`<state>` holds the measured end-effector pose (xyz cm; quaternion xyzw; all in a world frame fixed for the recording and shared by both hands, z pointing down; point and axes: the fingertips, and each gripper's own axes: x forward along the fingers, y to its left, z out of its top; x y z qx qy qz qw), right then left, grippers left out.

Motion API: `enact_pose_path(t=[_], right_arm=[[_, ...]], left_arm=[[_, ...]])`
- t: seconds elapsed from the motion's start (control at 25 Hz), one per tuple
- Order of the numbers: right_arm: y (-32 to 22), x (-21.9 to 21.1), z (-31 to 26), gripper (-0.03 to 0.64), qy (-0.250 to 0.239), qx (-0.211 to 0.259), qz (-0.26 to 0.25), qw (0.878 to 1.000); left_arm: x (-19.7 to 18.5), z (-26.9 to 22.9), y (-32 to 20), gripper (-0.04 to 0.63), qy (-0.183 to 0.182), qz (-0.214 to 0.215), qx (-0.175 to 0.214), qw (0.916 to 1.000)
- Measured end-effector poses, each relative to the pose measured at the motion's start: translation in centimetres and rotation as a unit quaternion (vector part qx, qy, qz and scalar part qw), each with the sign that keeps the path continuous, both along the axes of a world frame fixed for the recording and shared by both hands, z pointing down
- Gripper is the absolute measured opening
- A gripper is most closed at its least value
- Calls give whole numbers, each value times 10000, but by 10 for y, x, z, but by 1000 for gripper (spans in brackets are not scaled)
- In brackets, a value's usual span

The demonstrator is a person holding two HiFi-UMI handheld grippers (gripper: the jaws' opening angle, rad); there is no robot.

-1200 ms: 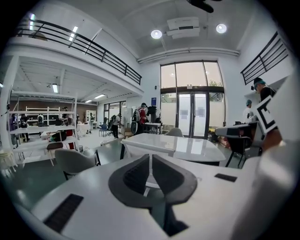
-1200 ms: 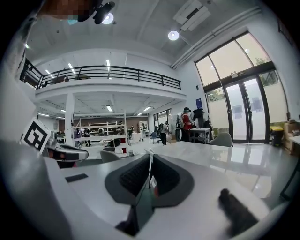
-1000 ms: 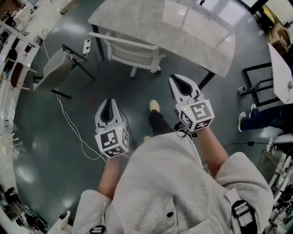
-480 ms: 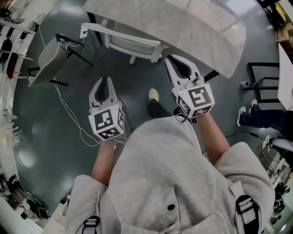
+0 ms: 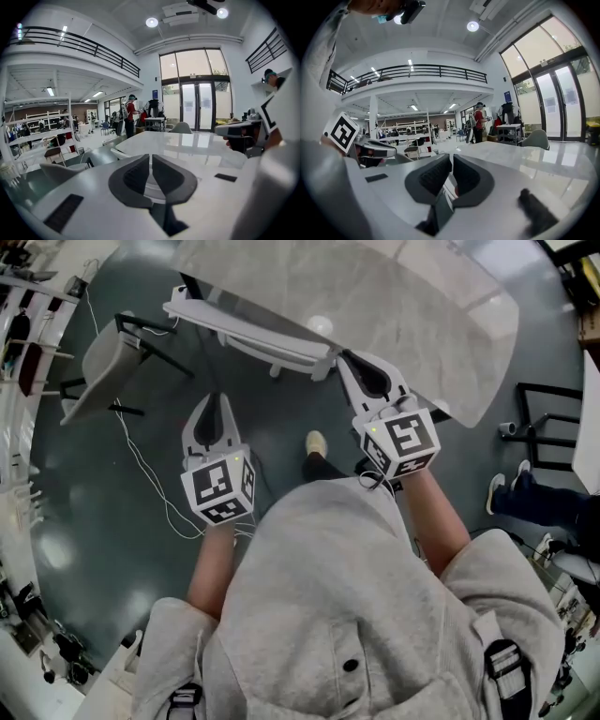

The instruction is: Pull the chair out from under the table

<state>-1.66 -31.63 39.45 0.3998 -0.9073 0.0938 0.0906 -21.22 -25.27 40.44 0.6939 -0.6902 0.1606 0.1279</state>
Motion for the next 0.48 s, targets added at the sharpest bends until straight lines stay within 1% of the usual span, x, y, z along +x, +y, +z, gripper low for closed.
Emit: enact_pose_path(t=[0.24,0.48], right_arm=[[-23,5,7,40,-57,-67,-123,9999],[-30,14,7,40,-146,-87,-140,9998]], left_arm=[[7,2,-25,31,-121,-52,-43,9999],[18,0,-33,31,-198,-25,-66,9998]])
